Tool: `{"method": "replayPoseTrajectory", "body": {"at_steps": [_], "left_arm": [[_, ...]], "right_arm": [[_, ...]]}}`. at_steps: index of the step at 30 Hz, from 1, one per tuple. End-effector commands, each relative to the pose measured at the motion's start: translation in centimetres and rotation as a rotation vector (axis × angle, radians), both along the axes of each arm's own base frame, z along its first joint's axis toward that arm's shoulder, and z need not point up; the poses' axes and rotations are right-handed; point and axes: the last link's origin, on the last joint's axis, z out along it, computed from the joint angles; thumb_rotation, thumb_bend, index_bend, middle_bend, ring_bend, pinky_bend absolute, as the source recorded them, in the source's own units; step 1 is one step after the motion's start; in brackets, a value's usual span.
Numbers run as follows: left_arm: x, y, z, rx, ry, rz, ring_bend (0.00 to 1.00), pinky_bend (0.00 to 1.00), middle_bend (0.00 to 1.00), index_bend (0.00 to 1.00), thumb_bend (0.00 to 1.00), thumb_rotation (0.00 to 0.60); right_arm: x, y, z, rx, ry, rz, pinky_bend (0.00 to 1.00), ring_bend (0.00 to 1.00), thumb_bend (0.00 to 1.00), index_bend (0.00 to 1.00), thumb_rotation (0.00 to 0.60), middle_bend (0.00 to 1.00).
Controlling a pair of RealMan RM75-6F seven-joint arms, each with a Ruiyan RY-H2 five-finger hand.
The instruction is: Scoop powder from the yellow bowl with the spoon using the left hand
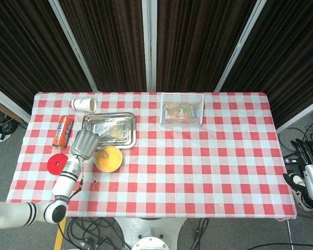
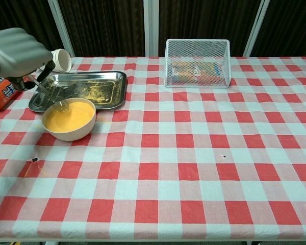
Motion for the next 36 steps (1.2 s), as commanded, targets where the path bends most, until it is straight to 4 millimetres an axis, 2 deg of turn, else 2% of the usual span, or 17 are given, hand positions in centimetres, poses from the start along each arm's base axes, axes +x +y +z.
{"method": "replayPoseTrajectory", "body": {"at_steps": [1, 10, 17, 27, 36], "left_arm": [[0.8, -1.1, -1.6, 0.030, 0.122, -0.098, 0.94, 0.92, 0.97, 0.66, 0.41, 0.600], [1.7, -1.1, -2.3, 0.130, 0.183, -0.177, 0.94, 0.93, 0.97, 0.66, 0.41, 0.600], [1.5, -1.1, -2.7, 0.174, 0.259, -0.206, 0.94, 0.93, 0.98, 0.66, 0.42, 0.600], [1.2, -1.9, -5.3, 0.177, 0.346, -0.225, 0.94, 0.93, 0.98, 0.66, 0.42, 0.600], [1.5, -3.1, -6.4, 0.146, 0.290, -0.209, 0.94, 0.93, 0.98, 0.66, 0.42, 0.600]], "right_arm": [[0.0, 0.0, 0.0, 0.002, -0.001, -0.001, 0.00, 0.00, 0.17, 0.00, 0.600, 0.06], [-0.1, -0.1, 0.0, 0.001, -0.002, -0.006, 0.00, 0.00, 0.17, 0.00, 0.600, 0.06], [-0.3, -0.2, -0.1, 0.005, -0.002, -0.011, 0.00, 0.00, 0.17, 0.00, 0.600, 0.06], [-0.2, -0.3, -0.3, 0.009, -0.001, -0.012, 0.00, 0.00, 0.17, 0.00, 0.600, 0.06], [-0.3, -0.2, -0.4, 0.010, -0.003, -0.017, 0.00, 0.00, 0.17, 0.00, 0.600, 0.06]]}}
